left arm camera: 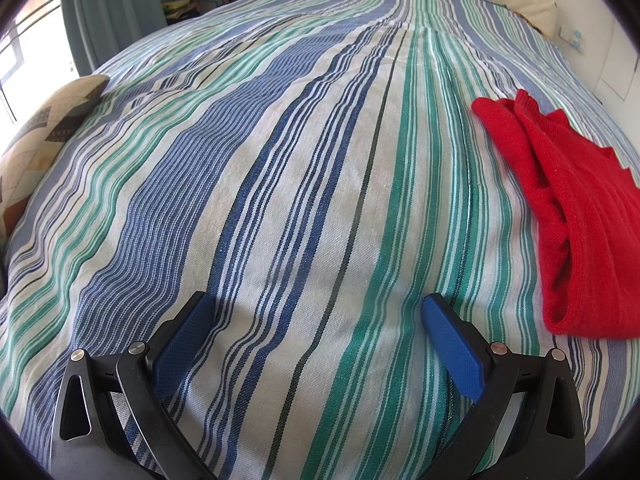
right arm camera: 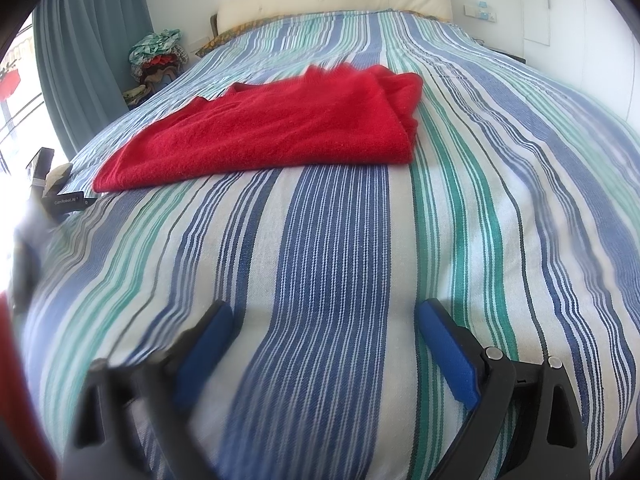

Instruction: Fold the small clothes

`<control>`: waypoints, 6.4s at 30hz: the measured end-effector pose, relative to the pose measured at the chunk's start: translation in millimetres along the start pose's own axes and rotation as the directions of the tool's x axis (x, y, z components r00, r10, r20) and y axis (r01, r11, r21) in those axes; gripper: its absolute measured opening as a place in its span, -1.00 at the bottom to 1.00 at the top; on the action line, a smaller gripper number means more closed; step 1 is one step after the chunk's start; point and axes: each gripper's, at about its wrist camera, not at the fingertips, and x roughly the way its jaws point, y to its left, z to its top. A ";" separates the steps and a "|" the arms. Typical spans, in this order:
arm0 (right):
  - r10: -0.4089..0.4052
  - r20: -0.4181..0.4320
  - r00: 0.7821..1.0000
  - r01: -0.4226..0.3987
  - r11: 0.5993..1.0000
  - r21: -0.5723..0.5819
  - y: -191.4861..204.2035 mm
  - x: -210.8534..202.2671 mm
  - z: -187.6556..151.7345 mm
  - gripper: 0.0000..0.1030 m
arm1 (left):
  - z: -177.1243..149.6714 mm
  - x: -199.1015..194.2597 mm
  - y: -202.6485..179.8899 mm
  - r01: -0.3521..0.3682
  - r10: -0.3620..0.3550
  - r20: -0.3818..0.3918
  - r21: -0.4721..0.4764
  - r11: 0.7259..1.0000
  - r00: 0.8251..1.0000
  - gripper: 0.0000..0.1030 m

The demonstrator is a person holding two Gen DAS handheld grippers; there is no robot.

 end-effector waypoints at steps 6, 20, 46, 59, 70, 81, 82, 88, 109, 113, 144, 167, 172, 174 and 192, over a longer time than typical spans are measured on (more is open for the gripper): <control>-0.002 0.003 1.000 0.002 1.000 0.000 0.2 0.1 0.0 0.82 | -0.1 0.1 -0.2 0.000 0.000 0.000 0.000 1.000 1.000 0.99; -0.007 0.002 1.000 0.007 1.000 -0.004 1.3 0.6 -0.3 0.83 | -0.1 0.1 -0.2 0.000 0.000 0.000 0.000 1.000 1.000 0.99; 0.142 0.020 0.990 -0.143 0.970 0.196 -48.4 -25.6 87.2 0.82 | -0.1 -0.1 -0.4 0.000 0.000 0.002 0.000 1.000 1.000 0.99; 0.273 -0.021 0.962 -0.226 0.833 0.505 -112.8 79.1 173.3 0.78 | 0.0 0.0 -1.4 -0.005 0.005 0.003 0.005 1.000 1.000 0.99; 0.289 -0.186 0.939 -0.191 0.889 0.416 -79.6 117.6 199.9 -0.76 | 0.5 1.5 3.6 0.041 -0.041 -0.013 -0.008 0.999 0.999 0.99; 0.368 -0.163 0.916 -0.322 0.913 0.251 124.7 88.4 291.2 -0.76 | -5.4 0.6 5.1 0.060 -0.059 0.037 -0.021 0.998 0.998 0.99; 0.367 -0.173 0.914 -0.325 0.918 0.228 147.7 95.6 292.4 -0.76 | -5.4 0.6 5.1 0.061 -0.060 0.038 -0.020 0.998 0.997 0.99; 0.254 -0.254 0.933 -0.239 0.967 0.087 244.8 149.3 257.7 -0.39 | -6.8 -0.4 4.4 0.056 -0.056 0.044 -0.016 0.998 0.997 0.99; 0.307 -0.334 0.891 -0.393 0.890 -0.232 266.5 150.3 152.9 -0.77 | 5.3 -28.3 29.9 0.179 -0.181 -0.003 -0.110 0.978 0.983 0.96; 0.390 -0.192 0.901 -0.430 0.863 -0.266 245.7 91.4 166.0 -0.69 | 11.6 -77.6 23.4 0.297 -0.284 0.136 -0.085 0.951 0.949 0.96; 0.430 -0.149 0.890 -0.386 0.887 0.253 120.2 180.1 189.0 -0.29 | 98.9 4.4 -113.2 0.493 -0.485 -0.168 0.007 0.870 0.858 -0.63; -0.016 -0.114 0.993 0.023 0.998 0.059 60.2 11.8 140.4 0.63 | -6.5 -149.1 -111.7 0.087 -0.147 0.133 0.377 0.922 0.980 0.94; -0.006 -0.087 0.996 0.009 0.999 0.032 80.7 -52.4 120.0 0.94 | -12.6 -199.3 -113.7 0.016 -0.079 0.195 0.309 0.951 0.978 0.97; -0.013 -0.107 0.994 0.015 1.000 0.017 87.1 -69.5 107.8 0.95 | -12.9 -207.3 -110.8 0.076 -0.121 0.145 0.279 0.957 0.982 0.97; -0.092 -0.100 0.991 0.088 0.995 -0.050 124.4 -133.5 97.9 0.99 | -42.7 -241.6 -124.3 0.109 -0.141 0.078 0.322 0.940 0.987 0.97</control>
